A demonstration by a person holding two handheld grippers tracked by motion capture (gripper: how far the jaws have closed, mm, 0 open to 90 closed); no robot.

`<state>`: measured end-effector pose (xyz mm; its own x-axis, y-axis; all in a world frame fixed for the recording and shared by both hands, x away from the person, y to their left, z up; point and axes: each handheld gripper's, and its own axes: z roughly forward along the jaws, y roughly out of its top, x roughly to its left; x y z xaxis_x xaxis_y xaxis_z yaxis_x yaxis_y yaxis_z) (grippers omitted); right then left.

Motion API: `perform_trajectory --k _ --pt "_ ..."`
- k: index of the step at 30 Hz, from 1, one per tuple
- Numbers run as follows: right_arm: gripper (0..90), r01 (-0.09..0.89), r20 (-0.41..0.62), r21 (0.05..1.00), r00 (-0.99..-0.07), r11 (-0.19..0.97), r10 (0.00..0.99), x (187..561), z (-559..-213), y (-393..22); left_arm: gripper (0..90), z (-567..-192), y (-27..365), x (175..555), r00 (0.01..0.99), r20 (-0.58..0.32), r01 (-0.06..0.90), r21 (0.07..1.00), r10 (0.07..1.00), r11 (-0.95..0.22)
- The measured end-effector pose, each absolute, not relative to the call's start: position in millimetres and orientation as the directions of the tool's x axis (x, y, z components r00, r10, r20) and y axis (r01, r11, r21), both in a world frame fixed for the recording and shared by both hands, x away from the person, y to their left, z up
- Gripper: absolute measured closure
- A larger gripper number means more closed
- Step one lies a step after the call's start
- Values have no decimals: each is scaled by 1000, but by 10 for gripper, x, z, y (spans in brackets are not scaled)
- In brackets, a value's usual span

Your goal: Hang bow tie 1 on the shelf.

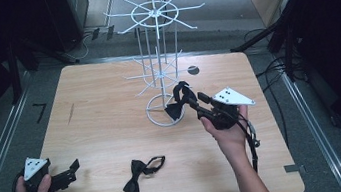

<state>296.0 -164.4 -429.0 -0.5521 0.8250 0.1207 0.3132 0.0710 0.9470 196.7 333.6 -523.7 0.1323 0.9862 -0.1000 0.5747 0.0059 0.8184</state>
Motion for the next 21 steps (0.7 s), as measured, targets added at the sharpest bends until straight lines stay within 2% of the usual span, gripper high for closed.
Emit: perform_trajectory --k 21 --pt "571 392 172 918 -529 59 831 2731 -4629 -1832 0 -5236 3340 1965 135 -110 578 816 985 12"
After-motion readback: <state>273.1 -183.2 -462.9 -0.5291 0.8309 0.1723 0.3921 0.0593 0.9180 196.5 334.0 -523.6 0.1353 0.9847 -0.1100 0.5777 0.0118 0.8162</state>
